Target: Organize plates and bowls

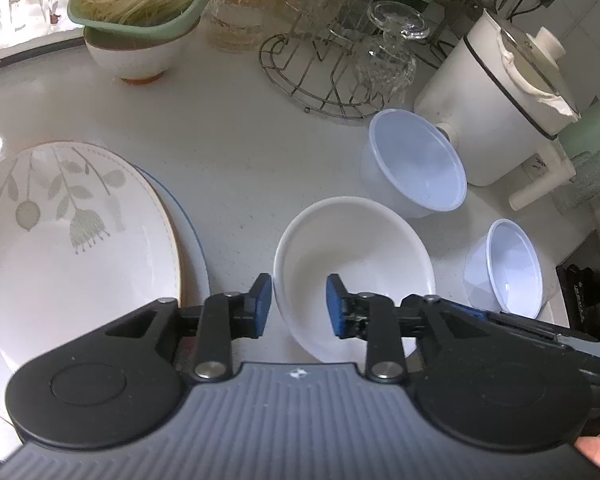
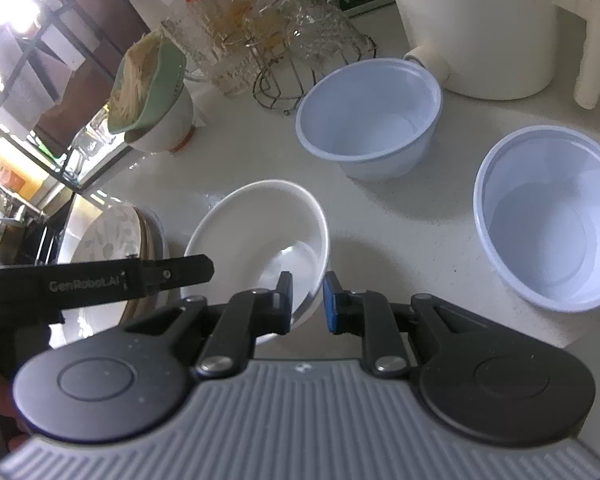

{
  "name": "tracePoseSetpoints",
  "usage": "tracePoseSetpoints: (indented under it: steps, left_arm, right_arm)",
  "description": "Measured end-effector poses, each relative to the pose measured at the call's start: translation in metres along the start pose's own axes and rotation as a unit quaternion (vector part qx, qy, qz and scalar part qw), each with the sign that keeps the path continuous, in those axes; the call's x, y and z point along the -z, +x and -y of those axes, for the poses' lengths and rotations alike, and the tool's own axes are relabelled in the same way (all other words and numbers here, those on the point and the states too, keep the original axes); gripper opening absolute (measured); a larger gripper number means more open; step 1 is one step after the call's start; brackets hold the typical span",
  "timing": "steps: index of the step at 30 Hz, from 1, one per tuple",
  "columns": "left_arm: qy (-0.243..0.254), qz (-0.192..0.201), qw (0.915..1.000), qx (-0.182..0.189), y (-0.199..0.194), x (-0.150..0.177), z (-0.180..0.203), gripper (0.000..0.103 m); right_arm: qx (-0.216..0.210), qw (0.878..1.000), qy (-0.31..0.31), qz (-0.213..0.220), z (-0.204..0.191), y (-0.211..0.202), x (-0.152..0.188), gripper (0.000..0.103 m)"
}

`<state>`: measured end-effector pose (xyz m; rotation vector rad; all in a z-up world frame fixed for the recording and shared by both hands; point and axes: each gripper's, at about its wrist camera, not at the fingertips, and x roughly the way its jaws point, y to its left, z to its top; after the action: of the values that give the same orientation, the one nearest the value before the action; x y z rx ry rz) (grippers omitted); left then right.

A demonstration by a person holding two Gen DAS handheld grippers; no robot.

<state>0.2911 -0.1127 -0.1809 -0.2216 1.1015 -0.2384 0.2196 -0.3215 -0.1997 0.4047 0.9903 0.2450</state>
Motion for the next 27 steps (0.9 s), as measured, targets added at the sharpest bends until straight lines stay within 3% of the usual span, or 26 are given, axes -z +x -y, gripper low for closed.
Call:
tracePoseSetpoints:
  steps: [3, 6, 17, 23, 27]
  left_arm:
    - [0.003, 0.017, 0.9998, -0.013, -0.012, -0.002, 0.001, 0.045]
    - [0.007, 0.029, 0.9994, -0.019, -0.027, -0.007, 0.002, 0.045]
    - [0.032, 0.088, 0.9954, -0.023, -0.104, -0.014, 0.022, 0.045]
    - [0.046, 0.113, 0.9925, -0.011, -0.148, -0.012, 0.032, 0.045]
    - [0.010, 0.144, 0.9890, 0.031, -0.183, -0.007, 0.022, 0.045]
  right_arm:
    - [0.001, 1.000, 0.001, 0.003, -0.002, -0.006, -0.002, 0.021]
    - [0.002, 1.000, 0.001, 0.015, -0.005, -0.017, -0.004, 0.025]
    - [0.002, 0.995, -0.048, 0.086, -0.029, -0.080, -0.012, 0.025]
    - [0.007, 0.989, -0.064, 0.131, -0.046, -0.121, -0.009, 0.025]
    - [0.021, 0.984, -0.065, 0.166, -0.058, -0.145, 0.000, 0.025]
